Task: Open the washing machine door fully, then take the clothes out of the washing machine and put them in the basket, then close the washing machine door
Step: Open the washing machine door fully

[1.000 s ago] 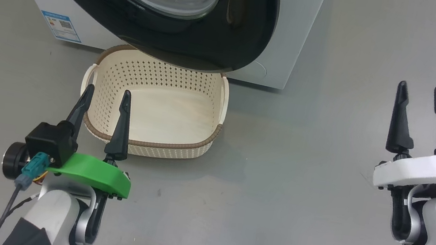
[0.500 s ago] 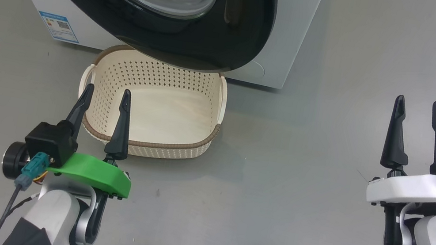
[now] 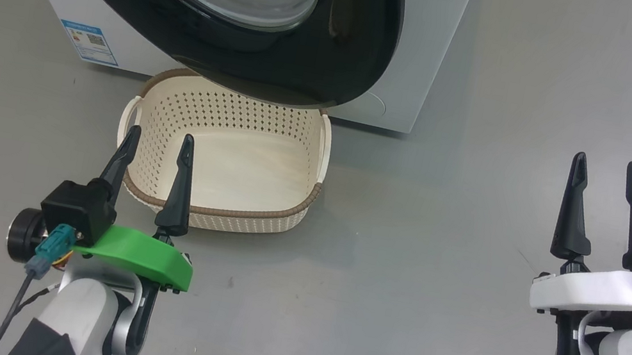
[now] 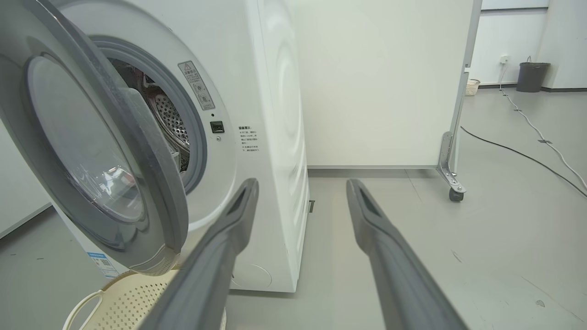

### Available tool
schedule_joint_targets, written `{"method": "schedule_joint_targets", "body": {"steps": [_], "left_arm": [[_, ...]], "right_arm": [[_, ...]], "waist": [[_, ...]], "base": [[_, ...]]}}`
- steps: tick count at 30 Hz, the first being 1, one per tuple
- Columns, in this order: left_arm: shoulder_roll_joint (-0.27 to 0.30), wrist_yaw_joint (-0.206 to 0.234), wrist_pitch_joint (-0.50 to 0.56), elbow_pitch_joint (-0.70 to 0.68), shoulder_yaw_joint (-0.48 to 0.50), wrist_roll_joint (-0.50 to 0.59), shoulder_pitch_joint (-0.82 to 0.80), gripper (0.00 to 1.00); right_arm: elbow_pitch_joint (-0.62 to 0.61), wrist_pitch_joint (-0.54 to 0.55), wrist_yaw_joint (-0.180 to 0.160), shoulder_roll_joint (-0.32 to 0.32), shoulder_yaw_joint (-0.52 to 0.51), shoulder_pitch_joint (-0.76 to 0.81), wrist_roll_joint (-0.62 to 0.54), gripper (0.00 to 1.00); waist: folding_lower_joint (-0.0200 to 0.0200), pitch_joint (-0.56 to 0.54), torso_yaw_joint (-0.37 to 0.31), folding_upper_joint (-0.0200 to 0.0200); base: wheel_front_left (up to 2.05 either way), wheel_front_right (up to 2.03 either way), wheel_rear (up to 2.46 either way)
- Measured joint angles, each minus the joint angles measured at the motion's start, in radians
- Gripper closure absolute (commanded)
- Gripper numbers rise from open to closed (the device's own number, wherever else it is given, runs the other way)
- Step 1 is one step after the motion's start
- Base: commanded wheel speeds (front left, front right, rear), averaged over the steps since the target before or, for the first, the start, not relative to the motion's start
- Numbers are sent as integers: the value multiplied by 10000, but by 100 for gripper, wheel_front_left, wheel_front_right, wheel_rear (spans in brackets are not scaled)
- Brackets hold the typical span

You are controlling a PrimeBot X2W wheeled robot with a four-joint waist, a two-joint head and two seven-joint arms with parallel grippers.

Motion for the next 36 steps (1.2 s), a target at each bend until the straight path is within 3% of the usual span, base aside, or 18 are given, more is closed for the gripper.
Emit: {"method": "schedule_joint_targets", "body": {"steps": [36], "left_arm": [[0,0,0,-17,-92,2,160,0]], "right_arm": [[-401,0,176,293,-366,452,-382,0]], "waist": [[0,2,63,0]], "base": [[0,0,0]]}}
